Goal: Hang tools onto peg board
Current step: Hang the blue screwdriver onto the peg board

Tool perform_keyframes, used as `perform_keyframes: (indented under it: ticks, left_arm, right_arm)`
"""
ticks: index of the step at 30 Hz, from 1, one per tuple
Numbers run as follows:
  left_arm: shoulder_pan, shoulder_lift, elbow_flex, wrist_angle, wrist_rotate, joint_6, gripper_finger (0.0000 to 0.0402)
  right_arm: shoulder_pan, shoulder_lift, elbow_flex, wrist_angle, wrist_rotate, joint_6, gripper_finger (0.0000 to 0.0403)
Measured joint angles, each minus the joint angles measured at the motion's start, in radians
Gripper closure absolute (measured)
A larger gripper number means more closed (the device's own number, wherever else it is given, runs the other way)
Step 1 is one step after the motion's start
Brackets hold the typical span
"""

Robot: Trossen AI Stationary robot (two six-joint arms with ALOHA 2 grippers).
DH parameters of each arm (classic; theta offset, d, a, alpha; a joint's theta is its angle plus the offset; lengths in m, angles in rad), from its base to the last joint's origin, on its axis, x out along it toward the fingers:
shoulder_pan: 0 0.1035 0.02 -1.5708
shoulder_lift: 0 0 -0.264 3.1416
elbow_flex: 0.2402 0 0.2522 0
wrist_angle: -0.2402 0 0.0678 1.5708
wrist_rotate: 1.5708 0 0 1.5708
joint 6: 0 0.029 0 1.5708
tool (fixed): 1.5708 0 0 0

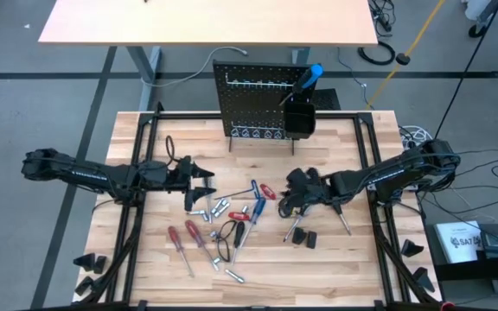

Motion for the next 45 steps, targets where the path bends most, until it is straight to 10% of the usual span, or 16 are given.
perform_keyframes:
  ticks: [19,35,45]
  left_arm:
    - [0.0,0.149,0.0,0.145,0.011,0.029,0.0096]
    - [-0.001,0.143,0.001,0.134,0.111,-0.044,0.0096]
    - [-0.023,0.19,0.052,-0.003,-0.03,-0.212,0.0096]
  right_arm:
    - [0.133,-0.128,0.0,-0.584,-0.043,0.506,0.0248]
    - [0.121,0.046,0.0,0.223,0.028,-0.062,0.0248]
    - [0.085,0.105,0.0,0.292,0.037,-0.091,0.0248]
